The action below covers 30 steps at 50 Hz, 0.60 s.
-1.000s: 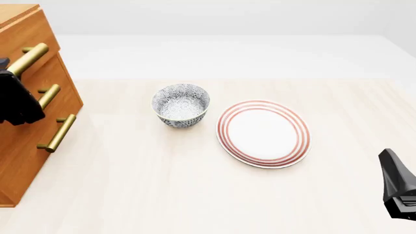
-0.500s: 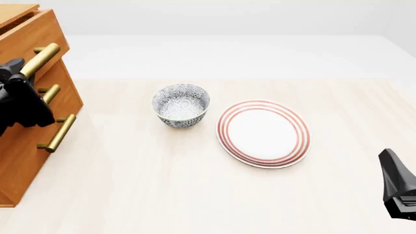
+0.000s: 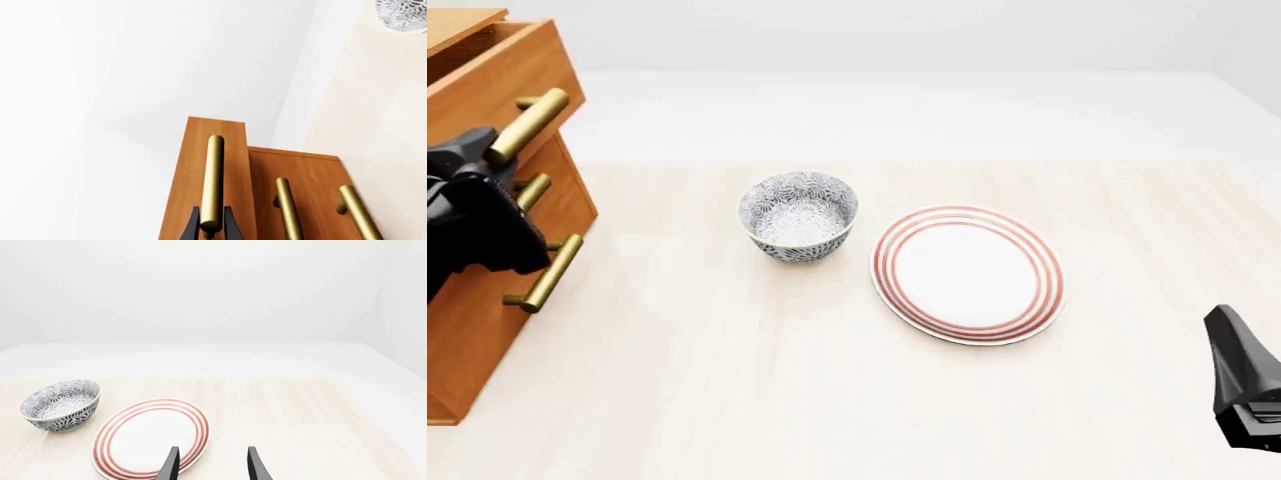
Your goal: Open the top drawer of the cabinet.
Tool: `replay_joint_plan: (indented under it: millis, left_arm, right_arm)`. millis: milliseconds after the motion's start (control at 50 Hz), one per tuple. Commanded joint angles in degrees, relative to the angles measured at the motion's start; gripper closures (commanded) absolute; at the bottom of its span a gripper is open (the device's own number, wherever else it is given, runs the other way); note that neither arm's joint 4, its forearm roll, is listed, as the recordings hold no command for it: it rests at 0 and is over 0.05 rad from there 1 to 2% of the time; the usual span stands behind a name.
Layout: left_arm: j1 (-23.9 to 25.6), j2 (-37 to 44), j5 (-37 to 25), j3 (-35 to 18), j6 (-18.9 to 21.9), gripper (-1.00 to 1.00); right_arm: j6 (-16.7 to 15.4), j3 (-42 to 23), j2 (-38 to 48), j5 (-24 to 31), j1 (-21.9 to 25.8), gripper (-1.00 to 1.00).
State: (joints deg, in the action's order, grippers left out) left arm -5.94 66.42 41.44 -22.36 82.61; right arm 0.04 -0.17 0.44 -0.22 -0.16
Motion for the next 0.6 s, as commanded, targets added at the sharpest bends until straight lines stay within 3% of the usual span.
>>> replay_joint_plan:
  millis: [20, 600]
  left_arm:
    - [1.6, -3.7, -3.9, 3.8, 0.0, 1.00]
    - [8.2, -3.3, -5.3, -0.2, -0.3, 1.00]
  right_arm:
    - [0.0, 0.0, 0.0, 0.0, 0.0, -1.00]
    - [0.0, 0.0, 0.0, 0.0, 0.0, -1.00]
